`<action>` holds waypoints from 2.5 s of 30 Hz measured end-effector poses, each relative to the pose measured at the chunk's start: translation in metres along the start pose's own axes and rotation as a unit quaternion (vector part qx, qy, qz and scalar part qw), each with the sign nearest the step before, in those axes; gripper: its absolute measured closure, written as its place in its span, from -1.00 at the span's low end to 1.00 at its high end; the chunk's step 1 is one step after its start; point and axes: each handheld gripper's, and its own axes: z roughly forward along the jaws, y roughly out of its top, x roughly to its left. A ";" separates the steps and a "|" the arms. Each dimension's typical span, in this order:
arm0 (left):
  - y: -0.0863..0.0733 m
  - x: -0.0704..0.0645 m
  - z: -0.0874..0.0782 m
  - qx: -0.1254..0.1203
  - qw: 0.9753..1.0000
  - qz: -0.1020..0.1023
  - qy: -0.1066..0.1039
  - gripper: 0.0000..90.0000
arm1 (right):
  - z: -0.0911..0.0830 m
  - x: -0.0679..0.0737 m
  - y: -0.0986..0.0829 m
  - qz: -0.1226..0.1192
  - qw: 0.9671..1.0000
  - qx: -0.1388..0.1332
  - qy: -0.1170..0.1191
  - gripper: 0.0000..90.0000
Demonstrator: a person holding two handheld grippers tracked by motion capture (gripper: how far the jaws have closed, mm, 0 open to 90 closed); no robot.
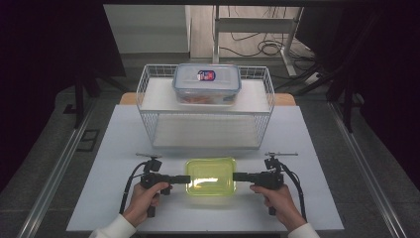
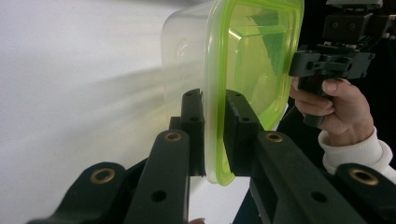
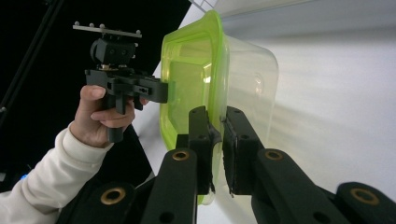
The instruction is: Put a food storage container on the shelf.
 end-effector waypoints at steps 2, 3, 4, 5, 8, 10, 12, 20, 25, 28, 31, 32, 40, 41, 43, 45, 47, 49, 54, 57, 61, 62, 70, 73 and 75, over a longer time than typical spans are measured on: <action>0.000 -0.003 -0.001 -0.003 1.000 0.004 -0.002 0.79 | -0.003 0.005 0.000 -0.010 1.000 -0.002 -0.003 0.83; 0.000 -0.004 -0.002 -0.003 1.000 0.004 -0.003 0.79 | -0.004 0.007 0.000 -0.013 1.000 -0.002 -0.003 0.83; 0.000 -0.005 -0.003 -0.003 1.000 0.007 -0.003 0.79 | -0.004 0.008 0.000 -0.018 1.000 -0.005 -0.003 0.83; 0.000 -0.007 -0.004 -0.004 1.000 0.013 -0.001 0.79 | -0.005 0.009 0.001 -0.021 1.000 -0.006 -0.004 0.83; 0.001 -0.011 -0.007 -0.009 1.000 0.022 0.003 0.78 | -0.006 0.012 0.001 -0.025 1.000 -0.007 -0.005 0.83; 0.002 -0.013 -0.009 -0.011 1.000 0.024 0.005 0.78 | -0.006 0.013 0.002 -0.030 1.000 -0.010 -0.004 0.83; 0.002 -0.014 -0.010 -0.011 1.000 0.026 0.006 0.79 | -0.006 0.015 0.002 -0.033 0.999 -0.011 -0.004 0.83; 0.004 -0.020 -0.016 -0.017 0.999 0.035 0.010 0.79 | -0.006 0.023 0.005 -0.046 0.999 -0.014 -0.007 0.83; 0.005 -0.024 -0.019 -0.021 0.999 0.039 0.013 0.79 | -0.007 0.029 0.007 -0.055 0.998 -0.018 -0.009 0.83; 0.007 -0.028 -0.021 -0.024 0.999 0.046 0.014 0.79 | -0.008 0.031 0.008 -0.059 0.998 -0.021 -0.008 0.83; 0.009 -0.030 -0.023 -0.025 0.998 0.049 0.014 0.79 | -0.010 0.036 0.010 -0.064 0.998 -0.022 -0.010 0.83; 0.010 -0.032 -0.024 -0.026 0.998 0.050 0.014 0.79 | -0.010 0.037 0.011 -0.067 0.997 -0.024 -0.011 0.83; 0.024 -0.047 -0.038 -0.035 0.997 0.062 0.018 0.79 | -0.013 0.052 0.026 -0.086 0.996 -0.035 -0.008 0.83; 0.026 -0.049 -0.040 -0.037 0.997 0.064 0.020 0.79 | -0.014 0.054 0.028 -0.088 0.995 -0.036 -0.007 0.83; 0.030 -0.052 -0.043 -0.037 0.997 0.068 0.022 0.79 | -0.014 0.057 0.032 -0.092 0.995 -0.037 -0.007 0.83; 0.034 -0.055 -0.046 -0.038 0.997 0.070 0.023 0.79 | -0.014 0.060 0.036 -0.093 0.995 -0.039 -0.006 0.83; 0.037 -0.059 -0.049 -0.040 0.996 0.073 0.022 0.79 | -0.015 0.063 0.040 -0.096 0.995 -0.040 -0.006 0.83; 0.041 -0.062 -0.051 -0.042 0.996 0.076 0.022 0.79 | -0.017 0.067 0.045 -0.098 0.994 -0.042 -0.005 0.83; 0.049 -0.070 -0.058 -0.048 0.995 0.084 0.022 0.79 | -0.019 0.076 0.055 -0.108 0.993 -0.045 -0.008 0.83; 0.055 -0.075 -0.061 -0.052 0.995 0.087 0.023 0.79 | -0.021 0.082 0.061 -0.116 0.992 -0.048 -0.008 0.83; 0.063 -0.084 -0.065 -0.055 0.994 0.093 0.026 0.79 | -0.025 0.088 0.069 -0.121 0.991 -0.052 -0.008 0.83; 0.065 -0.087 -0.067 -0.056 0.993 0.097 0.027 0.79 | -0.026 0.090 0.070 -0.123 0.991 -0.053 -0.008 0.83; 0.079 -0.101 -0.072 -0.061 0.992 0.108 0.029 0.79 | -0.034 0.102 0.084 -0.132 0.989 -0.061 -0.010 0.83; 0.086 -0.104 -0.074 -0.062 0.992 0.110 0.028 0.79 | -0.037 0.104 0.090 -0.132 0.989 -0.062 -0.011 0.83; 0.090 -0.107 -0.075 -0.063 0.991 0.112 0.029 0.79 | -0.038 0.106 0.094 -0.134 0.989 -0.063 -0.011 0.83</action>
